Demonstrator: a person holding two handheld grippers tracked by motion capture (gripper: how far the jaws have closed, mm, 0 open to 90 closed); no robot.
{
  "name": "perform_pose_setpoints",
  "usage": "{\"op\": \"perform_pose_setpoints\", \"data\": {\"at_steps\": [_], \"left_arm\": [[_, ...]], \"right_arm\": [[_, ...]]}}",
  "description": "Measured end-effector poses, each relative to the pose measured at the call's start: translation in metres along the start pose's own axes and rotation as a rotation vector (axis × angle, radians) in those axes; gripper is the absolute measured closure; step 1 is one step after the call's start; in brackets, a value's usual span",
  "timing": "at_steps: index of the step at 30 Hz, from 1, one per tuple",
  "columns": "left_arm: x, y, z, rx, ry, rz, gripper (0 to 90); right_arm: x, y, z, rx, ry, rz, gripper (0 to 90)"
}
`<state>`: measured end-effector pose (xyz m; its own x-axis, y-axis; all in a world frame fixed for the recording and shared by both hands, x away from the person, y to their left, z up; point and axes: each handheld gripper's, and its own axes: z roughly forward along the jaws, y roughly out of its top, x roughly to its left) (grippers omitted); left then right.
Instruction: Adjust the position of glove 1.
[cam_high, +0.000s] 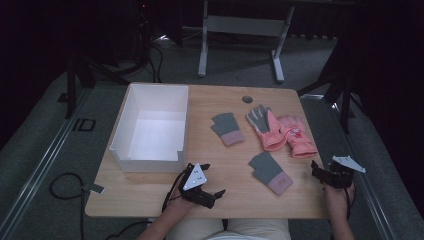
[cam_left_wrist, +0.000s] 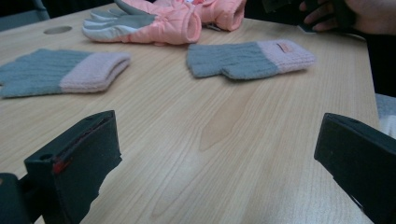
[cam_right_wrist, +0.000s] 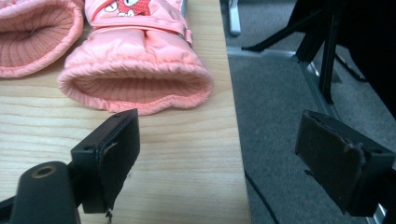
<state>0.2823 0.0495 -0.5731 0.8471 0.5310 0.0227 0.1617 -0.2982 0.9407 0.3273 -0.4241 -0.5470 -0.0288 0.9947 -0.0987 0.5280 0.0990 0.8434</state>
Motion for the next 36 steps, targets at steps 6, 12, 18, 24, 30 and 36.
{"op": "perform_pose_setpoints", "data": {"at_steps": [6, 12, 18, 24, 30, 36], "left_arm": [[0.002, -0.001, -0.002, -0.018, -0.008, -0.022, 0.0], [0.002, -0.001, -0.002, -0.019, -0.011, -0.023, 0.0], [0.002, -0.001, -0.001, -0.019, -0.015, -0.024, 0.0], [0.003, -0.001, -0.001, -0.017, -0.022, -0.024, 0.0], [0.003, -0.001, -0.001, -0.017, -0.023, -0.026, 0.0], [0.003, -0.001, -0.001, -0.016, -0.025, -0.027, 0.0]], "right_arm": [[0.006, 0.025, -0.012, -0.005, 0.027, 0.044, 13.5], [0.013, 0.050, -0.022, -0.043, 0.052, 0.031, 14.0], [0.016, 0.071, -0.026, -0.012, 0.116, 0.077, 14.8], [0.022, 0.088, -0.029, -0.018, 0.122, 0.078, 13.1], [0.031, 0.108, -0.032, -0.030, 0.154, 0.060, 11.5], [0.046, 0.124, -0.034, -0.059, 0.191, 0.005, 12.3]]}}
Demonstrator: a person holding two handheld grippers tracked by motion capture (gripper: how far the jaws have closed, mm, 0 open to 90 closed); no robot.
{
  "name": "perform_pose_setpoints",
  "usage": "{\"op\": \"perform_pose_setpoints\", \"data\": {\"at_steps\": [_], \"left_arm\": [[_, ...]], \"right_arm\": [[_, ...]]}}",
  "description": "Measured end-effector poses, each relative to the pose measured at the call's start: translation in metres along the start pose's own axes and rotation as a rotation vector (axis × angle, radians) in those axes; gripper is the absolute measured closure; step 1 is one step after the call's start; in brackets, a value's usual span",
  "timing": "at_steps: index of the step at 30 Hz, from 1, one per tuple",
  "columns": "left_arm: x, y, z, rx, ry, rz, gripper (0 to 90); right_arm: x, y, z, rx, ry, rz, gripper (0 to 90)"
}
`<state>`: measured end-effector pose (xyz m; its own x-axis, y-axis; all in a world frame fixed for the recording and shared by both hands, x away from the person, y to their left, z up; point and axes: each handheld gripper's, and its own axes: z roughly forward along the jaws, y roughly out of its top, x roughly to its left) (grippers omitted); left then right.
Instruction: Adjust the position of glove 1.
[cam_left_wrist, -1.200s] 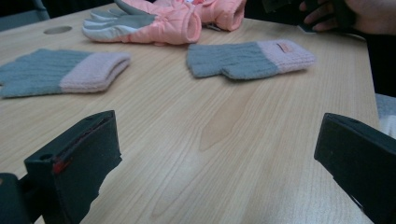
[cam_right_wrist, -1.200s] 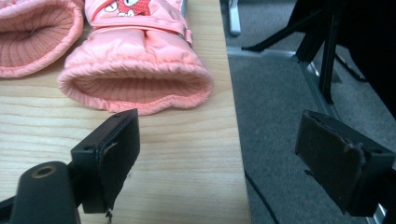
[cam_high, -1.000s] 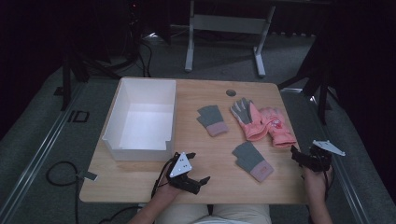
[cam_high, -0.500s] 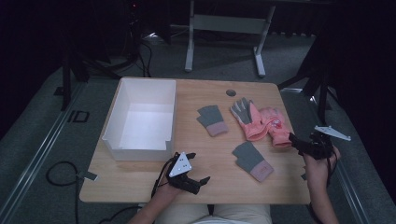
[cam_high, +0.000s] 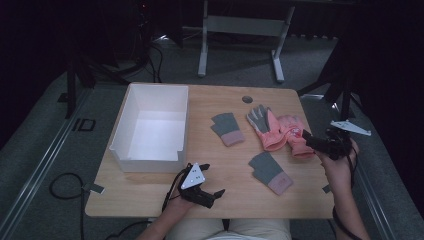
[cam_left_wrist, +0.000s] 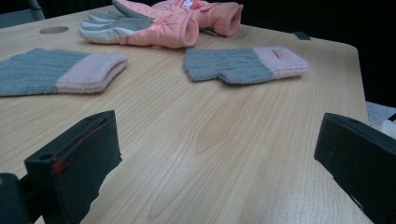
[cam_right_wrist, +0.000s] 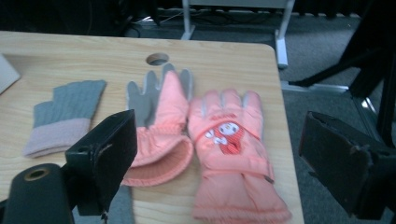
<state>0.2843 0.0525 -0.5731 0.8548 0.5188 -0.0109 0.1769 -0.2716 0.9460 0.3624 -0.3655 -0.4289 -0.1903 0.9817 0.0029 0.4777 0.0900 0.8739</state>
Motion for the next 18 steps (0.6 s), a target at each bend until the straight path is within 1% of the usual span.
{"op": "perform_pose_setpoints", "data": {"at_steps": [1, 3, 6, 9, 11, 12, 17, 18], "left_arm": [[0.000, 0.000, 0.000, 0.000, 0.000, 0.000, 0.0], [0.000, 0.000, 0.000, 0.000, -0.002, -0.003, 0.0], [0.000, 0.000, 0.000, 0.000, -0.003, -0.003, 0.0], [0.001, 0.000, 0.000, -0.001, -0.004, -0.004, 0.0], [0.001, 0.000, 0.000, -0.001, -0.005, -0.005, 0.0], [0.001, 0.000, 0.000, 0.000, -0.006, -0.005, 0.0], [0.001, 0.000, 0.000, -0.001, -0.008, -0.008, 0.0], [0.001, 0.000, 0.000, -0.001, -0.009, -0.008, 0.0]], "right_arm": [[0.002, 0.002, 0.001, -0.001, 0.005, -0.008, 13.8], [0.007, 0.005, 0.002, 0.003, 0.020, -0.020, 14.0], [0.016, 0.012, 0.004, -0.004, 0.033, -0.052, 15.3], [0.024, 0.017, 0.005, -0.002, 0.060, -0.069, 17.9], [0.031, 0.021, 0.007, -0.003, 0.074, -0.089, 18.5], [0.037, 0.023, 0.009, -0.001, 0.089, -0.103, 20.5], [0.054, 0.030, 0.015, -0.002, 0.127, -0.129, 23.8], [0.060, 0.031, 0.017, -0.004, 0.143, -0.136, 24.6]]}}
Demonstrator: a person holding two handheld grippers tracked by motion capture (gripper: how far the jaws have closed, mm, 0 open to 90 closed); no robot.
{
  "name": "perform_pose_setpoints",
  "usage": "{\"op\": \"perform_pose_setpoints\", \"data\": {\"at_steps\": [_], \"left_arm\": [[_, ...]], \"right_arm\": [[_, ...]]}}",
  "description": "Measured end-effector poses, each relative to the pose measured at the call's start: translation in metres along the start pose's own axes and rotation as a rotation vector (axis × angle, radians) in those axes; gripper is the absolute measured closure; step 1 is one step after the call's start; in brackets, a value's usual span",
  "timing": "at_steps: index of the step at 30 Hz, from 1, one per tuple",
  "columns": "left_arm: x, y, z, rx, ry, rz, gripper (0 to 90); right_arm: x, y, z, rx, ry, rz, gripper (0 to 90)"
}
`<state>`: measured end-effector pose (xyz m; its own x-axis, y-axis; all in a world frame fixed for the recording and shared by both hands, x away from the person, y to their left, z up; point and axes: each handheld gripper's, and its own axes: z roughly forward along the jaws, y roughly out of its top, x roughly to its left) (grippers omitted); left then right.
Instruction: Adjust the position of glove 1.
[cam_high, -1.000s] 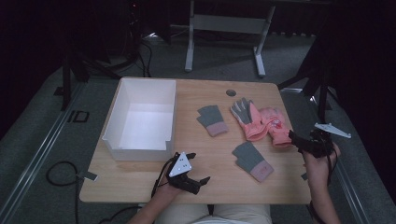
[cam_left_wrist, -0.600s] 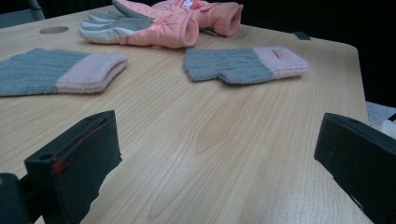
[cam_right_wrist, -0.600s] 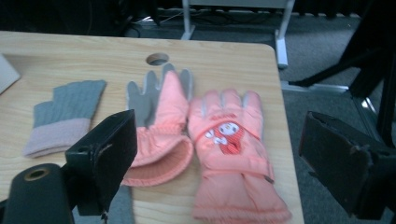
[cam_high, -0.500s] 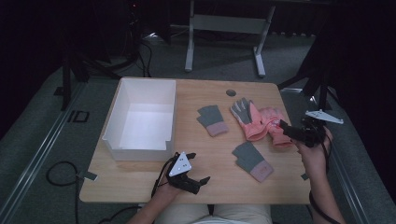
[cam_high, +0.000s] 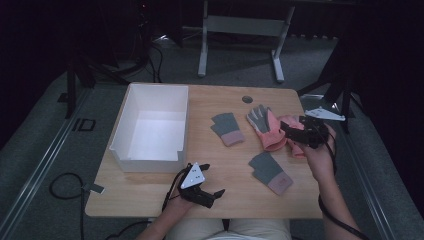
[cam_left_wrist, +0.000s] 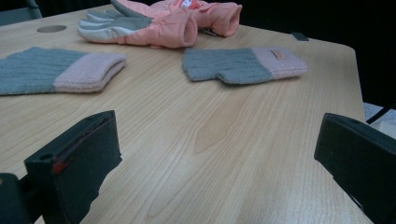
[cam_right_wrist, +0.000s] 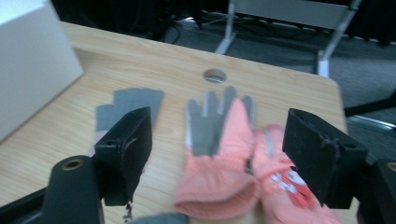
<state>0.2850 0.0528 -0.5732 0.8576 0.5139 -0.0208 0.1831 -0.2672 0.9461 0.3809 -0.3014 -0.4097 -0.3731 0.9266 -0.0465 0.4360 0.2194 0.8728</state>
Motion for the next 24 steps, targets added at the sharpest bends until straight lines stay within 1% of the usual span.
{"op": "perform_pose_setpoints", "data": {"at_steps": [2, 5, 8, 10, 11, 12, 13, 15, 16, 18, 19, 20, 21, 23, 24], "left_arm": [[0.000, 0.000, 0.000, -0.001, 0.000, -0.001, 0.0], [0.000, 0.000, 0.000, 0.000, -0.002, -0.003, 0.0], [0.000, 0.000, 0.000, 0.001, -0.003, -0.004, 0.0], [0.000, 0.000, 0.000, 0.000, -0.005, -0.005, 0.0], [0.000, 0.000, 0.000, 0.001, -0.004, -0.004, 0.0], [0.000, 0.000, 0.000, 0.001, -0.003, -0.004, 0.0], [0.000, 0.000, 0.000, 0.001, -0.004, -0.003, 0.0], [0.000, 0.000, 0.000, 0.001, -0.004, -0.003, 0.0], [0.000, 0.000, 0.000, 0.001, -0.005, -0.003, 0.0], [0.000, 0.000, 0.000, 0.001, -0.005, -0.003, 0.0], [0.000, 0.000, 0.000, 0.001, -0.005, -0.003, 0.0], [0.000, 0.000, 0.000, 0.000, -0.005, -0.003, 0.0], [0.000, 0.000, 0.000, 0.000, -0.005, -0.003, 0.0], [0.000, 0.000, 0.000, 0.003, -0.005, -0.001, 0.0], [0.000, 0.000, 0.000, 0.002, -0.005, -0.003, 0.0]], "right_arm": [[0.006, 0.002, 0.004, 0.001, 0.012, -0.008, 26.8], [0.014, 0.006, 0.012, 0.008, 0.042, -0.021, 30.0], [0.024, 0.008, 0.022, 0.027, 0.074, -0.049, 33.3], [0.026, 0.008, 0.024, 0.031, 0.082, -0.054, 33.7], [0.033, 0.010, 0.032, 0.040, 0.106, -0.072, 37.5], [0.033, 0.010, 0.032, 0.040, 0.106, -0.072, 37.5], [0.038, 0.010, 0.038, 0.043, 0.116, -0.085, 42.3], [0.041, 0.010, 0.040, 0.045, 0.115, -0.092, 42.3], [0.046, 0.010, 0.047, 0.055, 0.127, -0.105, 45.2], [0.048, 0.009, 0.050, 0.061, 0.128, -0.112, 46.3], [0.050, 0.009, 0.054, 0.068, 0.137, -0.116, 46.7], [0.055, 0.008, 0.060, 0.078, 0.151, -0.131, 47.9], [0.055, 0.008, 0.060, 0.078, 0.151, -0.131, 47.9], [0.059, 0.007, 0.067, 0.096, 0.168, -0.139, 48.4], [0.062, 0.006, 0.075, 0.111, 0.183, -0.146, 50.1]]}}
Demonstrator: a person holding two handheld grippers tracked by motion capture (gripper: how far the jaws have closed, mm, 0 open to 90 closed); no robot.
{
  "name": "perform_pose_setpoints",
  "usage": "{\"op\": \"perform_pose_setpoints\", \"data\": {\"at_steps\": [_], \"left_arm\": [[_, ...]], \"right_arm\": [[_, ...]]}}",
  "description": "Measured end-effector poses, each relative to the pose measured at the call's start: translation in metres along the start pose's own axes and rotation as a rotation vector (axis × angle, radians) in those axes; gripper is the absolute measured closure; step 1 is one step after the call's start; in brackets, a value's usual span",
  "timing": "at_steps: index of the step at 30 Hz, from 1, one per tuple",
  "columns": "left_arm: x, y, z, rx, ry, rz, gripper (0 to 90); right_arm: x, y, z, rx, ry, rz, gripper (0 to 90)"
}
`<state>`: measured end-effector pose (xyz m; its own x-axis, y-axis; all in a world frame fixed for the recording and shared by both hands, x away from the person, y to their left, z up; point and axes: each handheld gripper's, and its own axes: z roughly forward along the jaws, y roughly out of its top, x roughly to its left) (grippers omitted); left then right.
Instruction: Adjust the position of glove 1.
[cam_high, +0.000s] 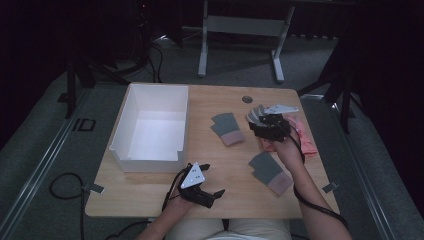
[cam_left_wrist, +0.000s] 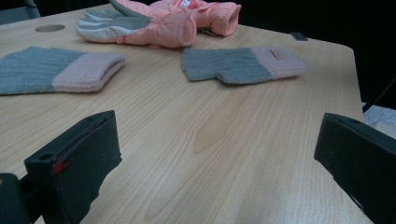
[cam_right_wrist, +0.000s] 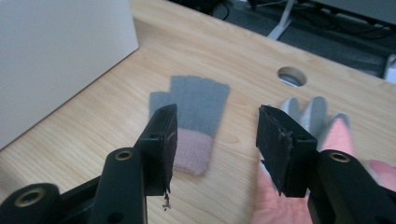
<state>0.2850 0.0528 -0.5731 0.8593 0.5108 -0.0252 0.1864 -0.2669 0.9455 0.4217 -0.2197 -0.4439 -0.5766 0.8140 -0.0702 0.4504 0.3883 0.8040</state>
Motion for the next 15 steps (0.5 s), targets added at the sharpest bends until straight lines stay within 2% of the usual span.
{"op": "perform_pose_setpoints", "data": {"at_steps": [1, 3, 6, 7, 15], "left_arm": [[0.000, 0.000, 0.000, -0.001, 0.000, -0.001, 0.0], [0.000, 0.000, 0.000, 0.000, -0.001, -0.002, 0.0], [0.000, 0.000, 0.000, -0.001, 0.000, -0.003, 0.0], [0.000, 0.000, 0.000, -0.001, 0.000, -0.001, 0.0], [0.000, 0.000, 0.000, -0.002, 0.001, 0.000, 0.0]], "right_arm": [[0.000, 0.000, 0.000, 0.000, 0.000, 0.000, 50.1], [0.002, 0.001, 0.013, 0.021, 0.026, -0.008, 53.0], [0.004, 0.001, 0.022, 0.036, 0.046, -0.010, 54.2], [0.005, 0.002, 0.031, 0.049, 0.059, -0.020, 55.2], [0.010, 0.006, 0.057, 0.088, 0.086, -0.048, 60.8]]}}
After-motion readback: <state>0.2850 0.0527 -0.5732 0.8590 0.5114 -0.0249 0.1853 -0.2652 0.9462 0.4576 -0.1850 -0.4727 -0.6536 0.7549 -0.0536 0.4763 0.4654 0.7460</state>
